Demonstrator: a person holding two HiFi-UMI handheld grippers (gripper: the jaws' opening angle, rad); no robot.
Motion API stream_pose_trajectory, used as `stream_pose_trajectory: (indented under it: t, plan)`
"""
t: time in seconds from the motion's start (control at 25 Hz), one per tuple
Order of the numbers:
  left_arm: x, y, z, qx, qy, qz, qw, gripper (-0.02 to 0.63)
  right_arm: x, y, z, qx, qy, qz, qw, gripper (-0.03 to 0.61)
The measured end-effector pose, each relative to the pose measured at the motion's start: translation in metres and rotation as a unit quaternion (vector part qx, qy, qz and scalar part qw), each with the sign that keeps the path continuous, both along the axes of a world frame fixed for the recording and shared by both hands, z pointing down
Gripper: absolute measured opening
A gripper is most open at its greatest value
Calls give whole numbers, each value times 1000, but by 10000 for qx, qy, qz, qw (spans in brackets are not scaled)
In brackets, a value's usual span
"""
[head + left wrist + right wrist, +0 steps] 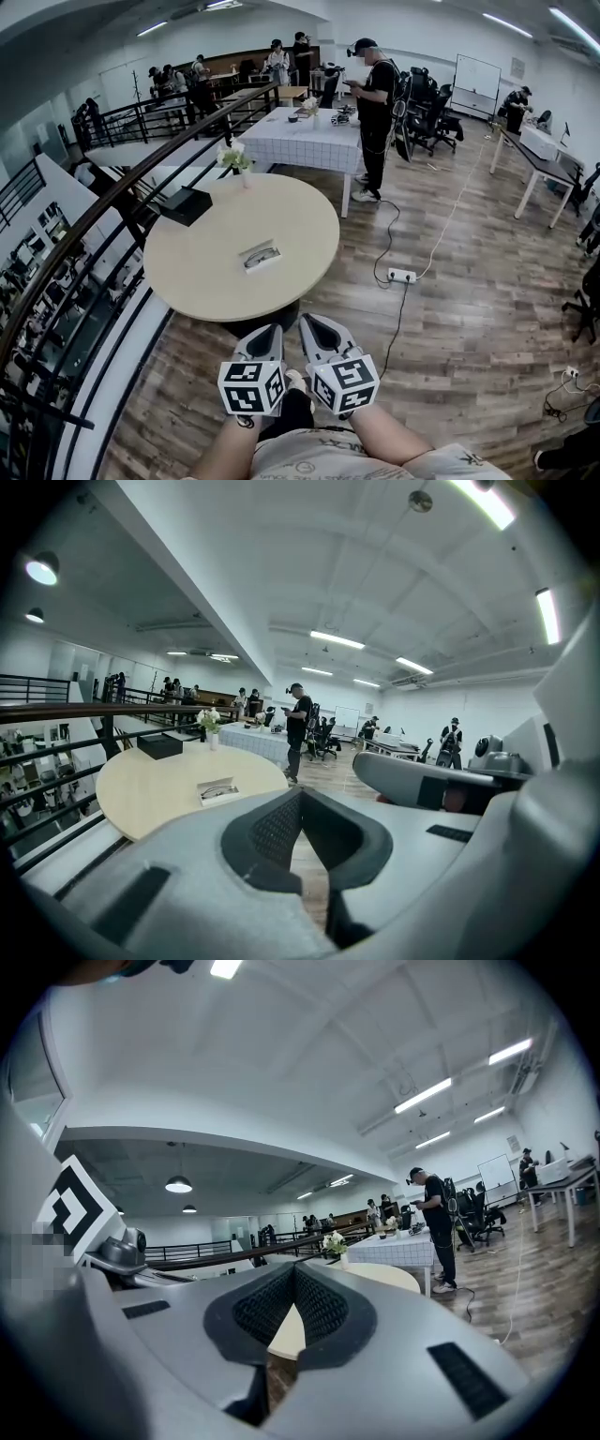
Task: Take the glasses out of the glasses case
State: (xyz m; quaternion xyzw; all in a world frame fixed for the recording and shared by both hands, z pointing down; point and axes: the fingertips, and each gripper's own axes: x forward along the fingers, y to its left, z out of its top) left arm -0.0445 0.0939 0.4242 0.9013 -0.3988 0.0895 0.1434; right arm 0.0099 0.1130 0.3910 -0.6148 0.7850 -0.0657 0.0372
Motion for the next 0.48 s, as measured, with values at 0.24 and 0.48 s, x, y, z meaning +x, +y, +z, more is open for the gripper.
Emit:
stream_pose_trajectory:
  t: [0.24,0.48]
  plan:
    - [6,-24,-1,24,176,-30,9998,12,5,-20,4,-25,116,-32,9999,15]
    - [14,-54,6,-59,207,-25,9998,12,9,-52,12,-141,-9,-135,9998,15]
